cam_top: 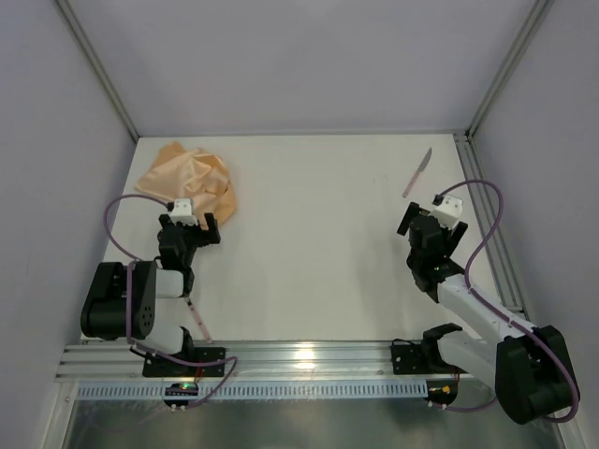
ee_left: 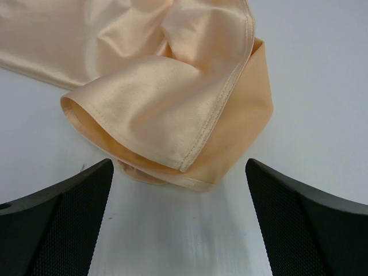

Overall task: Fold the napkin into a case and place the utensils inside
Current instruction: Pick up the crumpled napkin from the corner of the board.

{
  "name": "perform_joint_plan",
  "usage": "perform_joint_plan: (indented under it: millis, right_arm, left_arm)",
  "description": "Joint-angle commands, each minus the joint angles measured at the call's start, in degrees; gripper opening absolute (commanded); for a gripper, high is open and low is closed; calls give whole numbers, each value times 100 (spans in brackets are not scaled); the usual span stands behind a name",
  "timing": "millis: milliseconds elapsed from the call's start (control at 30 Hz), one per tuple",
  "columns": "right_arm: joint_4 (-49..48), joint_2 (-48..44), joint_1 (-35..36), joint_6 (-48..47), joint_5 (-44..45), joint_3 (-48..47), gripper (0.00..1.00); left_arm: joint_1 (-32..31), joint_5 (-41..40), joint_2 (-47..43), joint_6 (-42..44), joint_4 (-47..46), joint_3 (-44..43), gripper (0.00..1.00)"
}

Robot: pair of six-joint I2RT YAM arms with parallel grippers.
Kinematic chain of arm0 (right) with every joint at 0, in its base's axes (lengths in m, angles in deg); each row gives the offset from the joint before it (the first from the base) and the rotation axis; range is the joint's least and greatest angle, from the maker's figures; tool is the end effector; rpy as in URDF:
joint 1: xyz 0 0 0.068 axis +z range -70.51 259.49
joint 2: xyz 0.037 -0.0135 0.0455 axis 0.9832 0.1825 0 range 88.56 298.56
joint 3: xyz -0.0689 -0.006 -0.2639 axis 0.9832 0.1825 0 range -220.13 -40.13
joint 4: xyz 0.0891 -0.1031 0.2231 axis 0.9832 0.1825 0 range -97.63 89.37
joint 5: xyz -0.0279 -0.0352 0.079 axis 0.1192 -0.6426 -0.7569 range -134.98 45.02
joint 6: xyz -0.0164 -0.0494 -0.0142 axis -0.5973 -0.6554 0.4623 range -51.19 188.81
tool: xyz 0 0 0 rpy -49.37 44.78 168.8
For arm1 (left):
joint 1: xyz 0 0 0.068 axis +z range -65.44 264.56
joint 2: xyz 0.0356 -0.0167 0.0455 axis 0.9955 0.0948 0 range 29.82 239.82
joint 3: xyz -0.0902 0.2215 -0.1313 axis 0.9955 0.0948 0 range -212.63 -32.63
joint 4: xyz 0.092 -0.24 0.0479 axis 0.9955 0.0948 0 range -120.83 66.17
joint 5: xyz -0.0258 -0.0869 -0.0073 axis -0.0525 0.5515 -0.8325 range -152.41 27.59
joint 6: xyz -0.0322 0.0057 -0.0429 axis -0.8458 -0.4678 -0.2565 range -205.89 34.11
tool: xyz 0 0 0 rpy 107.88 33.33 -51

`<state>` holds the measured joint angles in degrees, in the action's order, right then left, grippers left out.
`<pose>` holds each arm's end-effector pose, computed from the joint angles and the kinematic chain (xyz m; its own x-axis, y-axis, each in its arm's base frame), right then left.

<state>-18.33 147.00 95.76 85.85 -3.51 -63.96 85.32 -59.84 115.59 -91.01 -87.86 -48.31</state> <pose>0.2078 0.0362 0.2079 -0.2631 0.1520 -0.9527 0.4689 0.8832 0.0114 0.2471 0.0017 0.1421 -0.2278 -0.0922 -0.9693 0.0102 0.9952 -0.0971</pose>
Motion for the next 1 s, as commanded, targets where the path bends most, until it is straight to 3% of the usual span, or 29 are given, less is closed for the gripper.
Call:
perform_joint_plan:
  millis: [0, 167, 333, 367, 400, 433, 467, 533, 567, 700, 767, 967]
  right_arm:
    - [-328, -95, 8, 28, 299, -86, 99]
    - [-178, -463, 8, 37, 178, -34, 99]
    - [-73, -1000, -1, -200, -859, -42, 99]
    - [-38, -1175, 7, -227, -973, -60, 99]
    - [-11, -1246, 8, -245, -1183, -69, 99]
    - [24, -1316, 8, -253, -1290, -95, 99]
    - [24, -1378, -1, -236, -1395, -112, 99]
    - [41, -1449, -1, -218, -1773, -182, 99]
    - [68, -1449, 7, -210, -1914, -305, 99]
    - [270, -1423, 8, -149, -2354, -508, 99]
    - [288, -1387, 25, -139, -2573, -499, 99]
    - [305, -1282, 34, 10, -2890, -464, 99]
  left_arm:
    - [-5, -116, -43, 38, -229, -128, 99]
    - [-5, -116, -35, 47, -220, -128, 99]
    - [-5, 180, -305, 91, -178, -241, 99]
    - [-14, 339, -673, 134, 1242, -503, 99]
    - [-5, 419, -1433, 178, 2109, -863, 99]
    - [-5, 681, -1624, 205, 2727, -1736, 99]
    - [12, 988, -1617, 248, 4412, -2354, 99]
    - [-5, 1298, -995, 807, 5741, -3436, 99]
    - [-136, 1047, -740, 994, 6800, -4242, 99]
    - [-593, 9, 718, 1865, 8344, -5391, 99]
    - [-804, -622, 1448, 2006, 8690, -5803, 93]
    - [-866, -1399, 2013, 1910, 8341, -5964, 72]
